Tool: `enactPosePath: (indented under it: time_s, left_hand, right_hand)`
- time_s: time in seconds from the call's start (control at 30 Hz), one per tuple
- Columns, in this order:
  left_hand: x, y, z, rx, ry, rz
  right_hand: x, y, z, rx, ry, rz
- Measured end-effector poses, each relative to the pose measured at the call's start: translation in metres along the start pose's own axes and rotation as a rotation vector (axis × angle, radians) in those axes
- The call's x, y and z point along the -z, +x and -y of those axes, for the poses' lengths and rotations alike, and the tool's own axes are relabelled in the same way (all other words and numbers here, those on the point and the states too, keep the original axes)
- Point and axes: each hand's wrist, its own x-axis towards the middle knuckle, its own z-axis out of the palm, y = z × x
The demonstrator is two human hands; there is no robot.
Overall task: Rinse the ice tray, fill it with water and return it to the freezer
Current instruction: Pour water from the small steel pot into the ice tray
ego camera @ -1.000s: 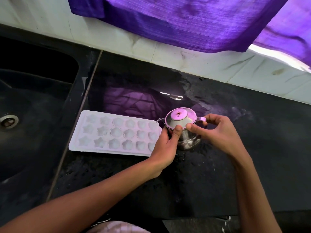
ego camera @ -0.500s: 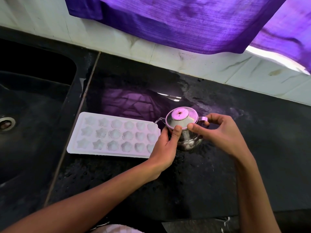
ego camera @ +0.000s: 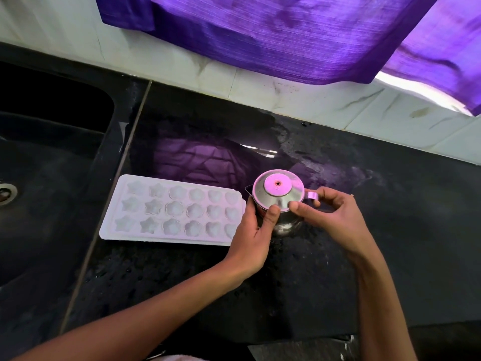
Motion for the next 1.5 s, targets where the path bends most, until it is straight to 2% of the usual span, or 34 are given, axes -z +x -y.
enactPosePath:
  time_s: [0.53, 1.07, 1.27, 1.5]
  left_hand:
    - [-0.009, -0.014, 0.012, 0.117, -0.044, 0.027]
    - [-0.008, -0.015, 0.006, 0.099, -0.037, 0.098]
    - [-0.009, -0.015, 0.003, 0.068, -0.018, 0.097]
    - [-0.010, -0.017, 0.002, -0.030, 0.026, 0.051]
  right_hand:
    - [-0.004, 0.002, -0.009, -0.033, -0.166, 0.011]
    - [0.000, -0.008, 0.006, -0.023, -0.290, -0.056]
    - [0.002, -0.012, 0.009, -0.028, -0.257, -0.073]
    - [-0.005, -0.018, 0.010, -0.048, -0.042, -0.103]
